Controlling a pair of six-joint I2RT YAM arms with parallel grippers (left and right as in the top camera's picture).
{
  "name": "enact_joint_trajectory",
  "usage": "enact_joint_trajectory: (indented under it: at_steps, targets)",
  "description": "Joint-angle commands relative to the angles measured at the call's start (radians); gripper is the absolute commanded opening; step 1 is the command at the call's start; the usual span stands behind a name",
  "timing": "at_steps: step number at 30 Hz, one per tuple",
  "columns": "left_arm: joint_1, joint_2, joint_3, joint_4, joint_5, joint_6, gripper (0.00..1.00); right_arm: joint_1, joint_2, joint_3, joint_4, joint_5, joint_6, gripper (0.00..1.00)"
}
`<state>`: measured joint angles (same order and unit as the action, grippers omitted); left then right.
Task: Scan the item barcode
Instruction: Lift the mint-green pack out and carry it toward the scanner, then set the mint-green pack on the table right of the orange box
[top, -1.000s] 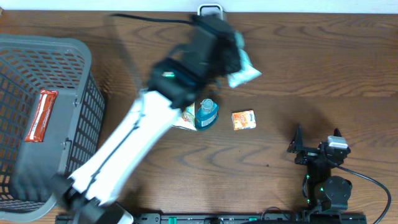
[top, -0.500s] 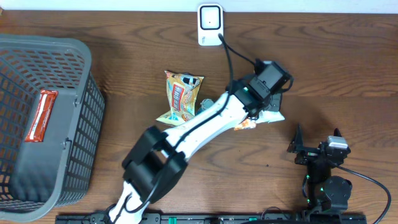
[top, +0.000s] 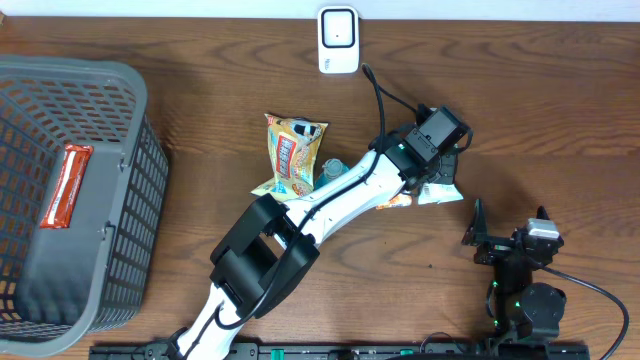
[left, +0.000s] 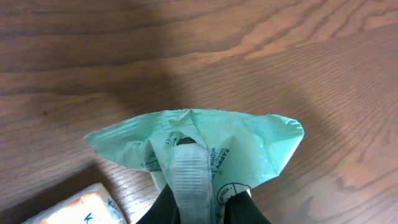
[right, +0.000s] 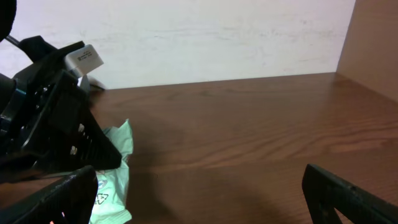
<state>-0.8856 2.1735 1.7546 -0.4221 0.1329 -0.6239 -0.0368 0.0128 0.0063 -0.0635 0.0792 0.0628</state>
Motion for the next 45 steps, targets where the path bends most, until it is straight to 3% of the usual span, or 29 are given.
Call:
enact_joint_trajectory:
  at_steps: [1, 15, 23, 30, 34, 39, 41, 45]
  targets:
    - [0.0, 0.018, -0.032, 0.02, 0.013, -0.01, 0.08, 0.005, -0.002, -0.001, -0.003, 0.008, -0.012, 0.99]
    - [0.013, 0.094, -0.037, 0.004, 0.006, -0.007, 0.08, 0.005, -0.002, -0.001, -0.003, 0.008, -0.012, 0.99]
    - [0.039, 0.094, -0.037, -0.142, -0.185, -0.019, 0.08, 0.005, -0.002, -0.001, -0.003, 0.008, -0.012, 0.99]
    - [0.038, 0.093, -0.037, -0.181, -0.231, -0.043, 0.08, 0.005, -0.002, -0.001, -0.003, 0.008, -0.012, 0.99]
    - [0.035, 0.079, -0.031, -0.199, -0.23, -0.042, 0.42, 0.005, -0.002, -0.001, -0.003, 0.008, -0.012, 0.99]
    - [0.035, 0.016, 0.018, -0.233, -0.232, 0.057, 0.95, 0.005, -0.002, -0.001, -0.003, 0.008, -0.012, 0.99]
    - [0.035, -0.035, 0.035, -0.233, -0.232, 0.102, 0.99, 0.005, -0.002, -0.001, -0.003, 0.008, -0.012, 0.99]
    - [0.035, -0.163, 0.069, -0.231, -0.232, 0.159, 0.98, 0.005, -0.002, -0.001, -0.003, 0.008, -0.012, 0.99]
